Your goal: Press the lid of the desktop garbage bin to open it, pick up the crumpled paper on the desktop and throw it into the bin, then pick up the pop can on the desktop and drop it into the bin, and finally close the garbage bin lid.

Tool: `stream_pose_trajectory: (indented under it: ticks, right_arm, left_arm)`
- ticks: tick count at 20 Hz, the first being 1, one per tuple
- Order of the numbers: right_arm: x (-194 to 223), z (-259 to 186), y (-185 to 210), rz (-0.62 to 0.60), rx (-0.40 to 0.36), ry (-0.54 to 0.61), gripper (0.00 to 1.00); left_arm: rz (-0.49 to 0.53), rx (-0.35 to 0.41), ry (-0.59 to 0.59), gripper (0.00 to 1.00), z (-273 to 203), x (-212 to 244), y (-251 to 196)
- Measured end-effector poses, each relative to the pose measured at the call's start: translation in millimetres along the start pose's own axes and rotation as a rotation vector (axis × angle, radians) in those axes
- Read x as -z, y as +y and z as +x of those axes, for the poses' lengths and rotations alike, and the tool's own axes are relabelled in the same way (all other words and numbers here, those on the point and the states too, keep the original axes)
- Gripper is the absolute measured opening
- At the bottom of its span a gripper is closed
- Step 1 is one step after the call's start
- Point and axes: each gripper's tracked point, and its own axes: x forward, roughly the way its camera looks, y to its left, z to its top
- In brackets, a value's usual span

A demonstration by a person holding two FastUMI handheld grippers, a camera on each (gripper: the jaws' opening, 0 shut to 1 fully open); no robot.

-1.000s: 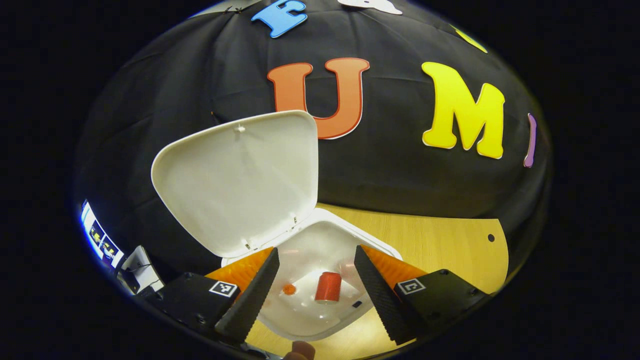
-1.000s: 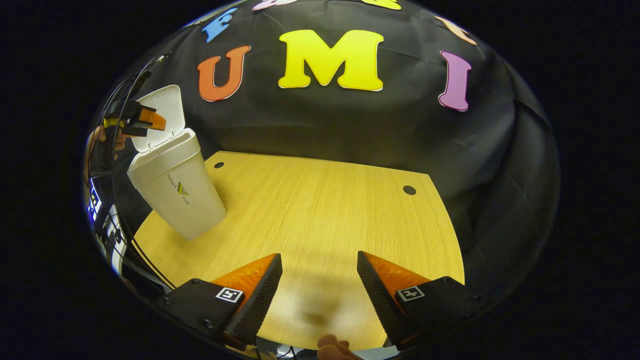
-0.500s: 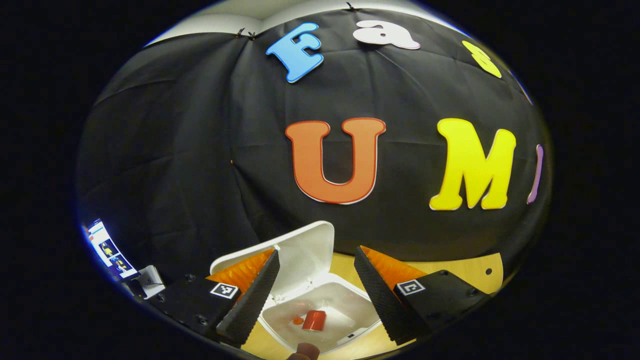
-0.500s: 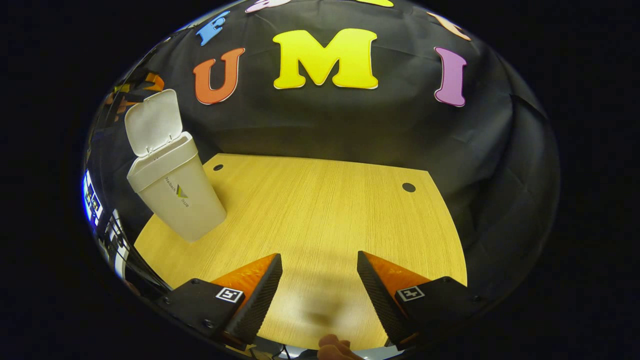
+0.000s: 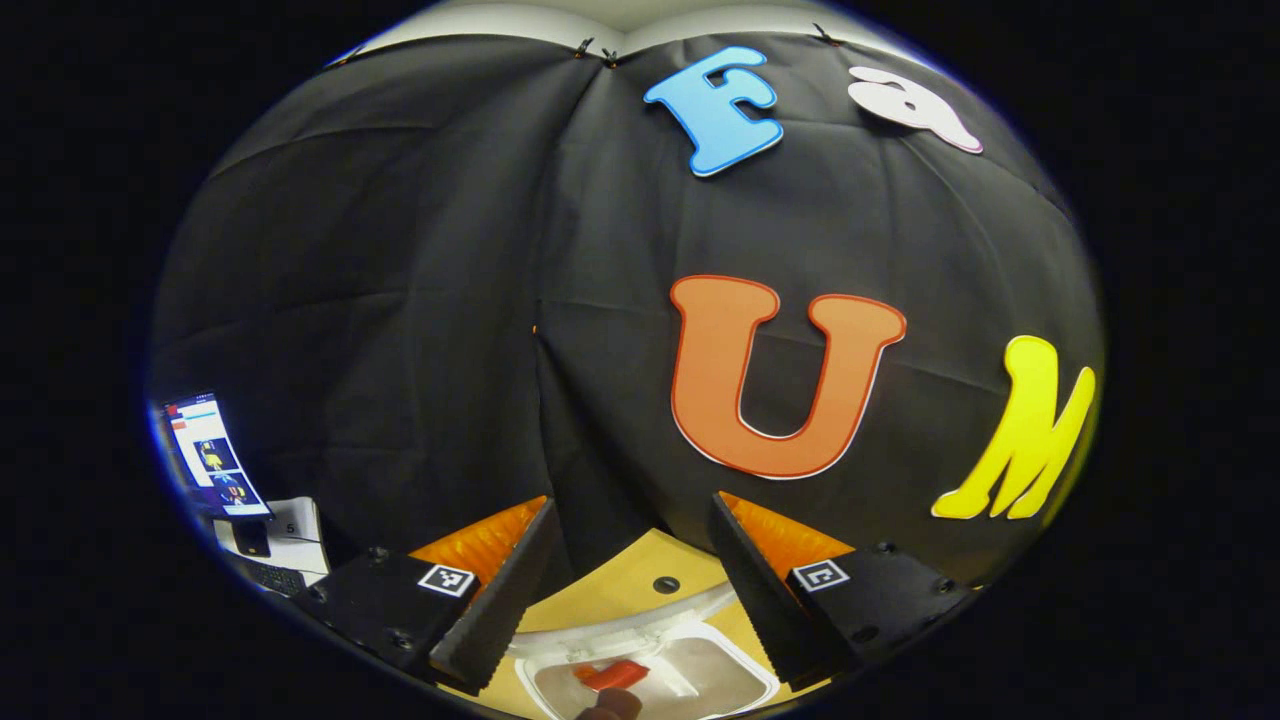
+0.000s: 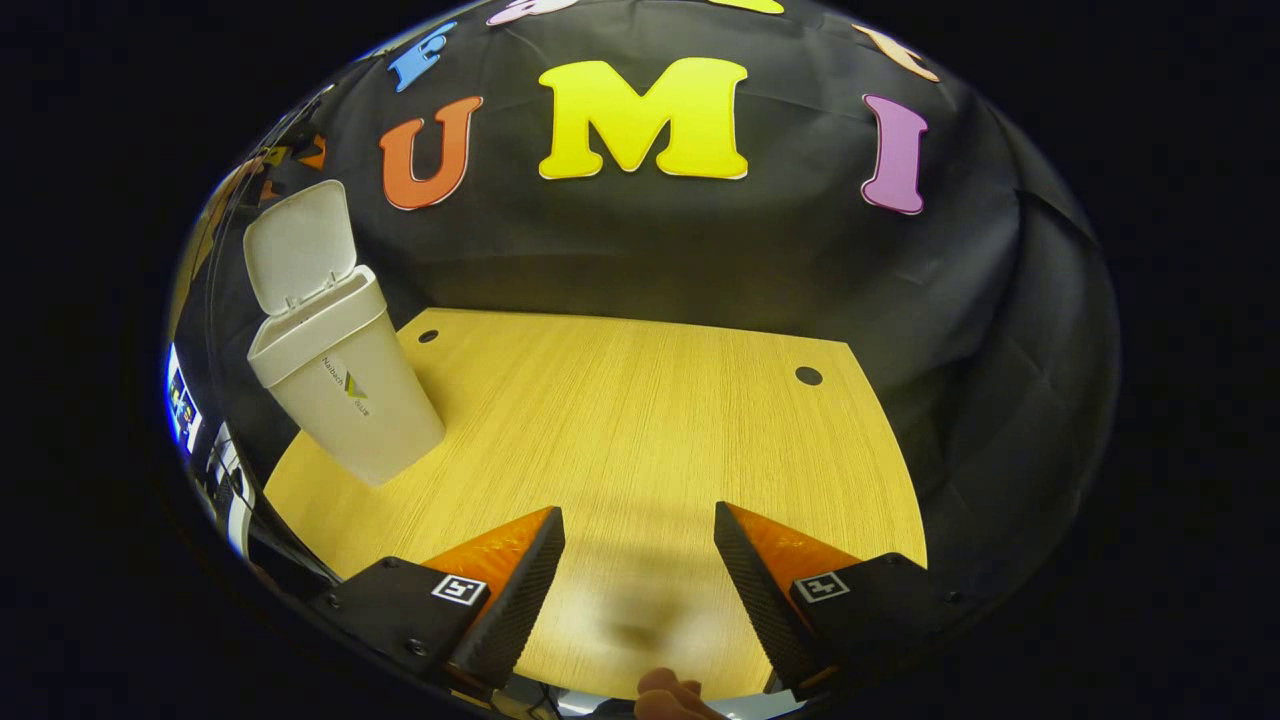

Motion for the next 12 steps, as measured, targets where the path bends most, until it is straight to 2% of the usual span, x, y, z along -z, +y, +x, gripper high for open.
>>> stream_pose_trajectory:
  ticks: [4, 9, 12]
  right_arm:
    - [8.1, 5.9, 0.1, -0.077, -0.001, 0.009, 0.95]
    - [5.3, 10.6, 5.2, -0.016, -0.051, 0.028, 0.96]
    - [4.8, 14.1, 2.6, -0.028, -0.063, 0.029, 0.96]
  left_arm:
    - [-0.010, -0.018, 0.063, 0.97, 12.2, 22.1, -5.3]
    - [-0.018, -0.022, 0.090, 0.98, 10.1, 37.9, -8.9]
    - [-0.033, -0.013, 0.094, 0.99, -1.5, 45.1, -14.1]
